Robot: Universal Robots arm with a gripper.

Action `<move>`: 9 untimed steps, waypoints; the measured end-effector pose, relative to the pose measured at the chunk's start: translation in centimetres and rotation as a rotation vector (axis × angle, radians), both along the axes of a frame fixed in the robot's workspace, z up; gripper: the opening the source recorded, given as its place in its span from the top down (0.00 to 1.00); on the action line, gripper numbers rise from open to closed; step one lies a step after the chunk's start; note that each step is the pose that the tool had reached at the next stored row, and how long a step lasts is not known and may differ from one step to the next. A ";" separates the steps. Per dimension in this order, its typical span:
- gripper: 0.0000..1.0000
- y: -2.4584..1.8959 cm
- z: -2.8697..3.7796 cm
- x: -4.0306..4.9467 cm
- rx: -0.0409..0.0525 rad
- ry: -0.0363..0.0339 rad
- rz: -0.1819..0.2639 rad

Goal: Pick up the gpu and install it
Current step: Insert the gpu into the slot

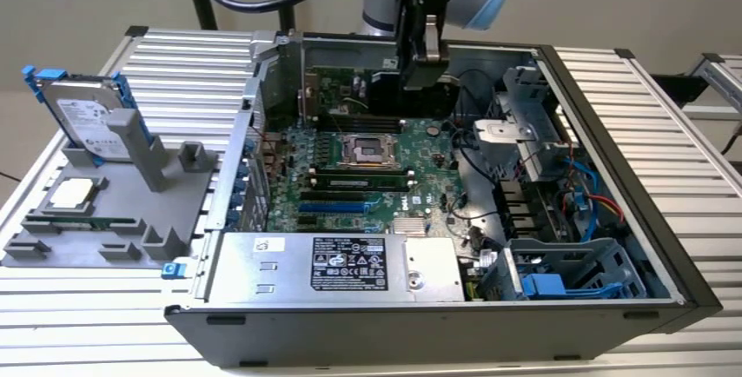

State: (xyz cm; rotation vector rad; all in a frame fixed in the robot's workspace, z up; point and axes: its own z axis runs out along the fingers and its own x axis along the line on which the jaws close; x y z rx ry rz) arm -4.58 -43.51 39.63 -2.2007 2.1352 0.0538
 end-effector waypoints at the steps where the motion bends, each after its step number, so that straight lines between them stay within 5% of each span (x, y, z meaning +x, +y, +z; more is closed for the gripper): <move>1: 1.00 0.01 -0.04 0.00 -0.0001 -0.0001 0.000; 9: 1.00 0.06 -0.39 -0.02 0.0000 -0.0004 0.000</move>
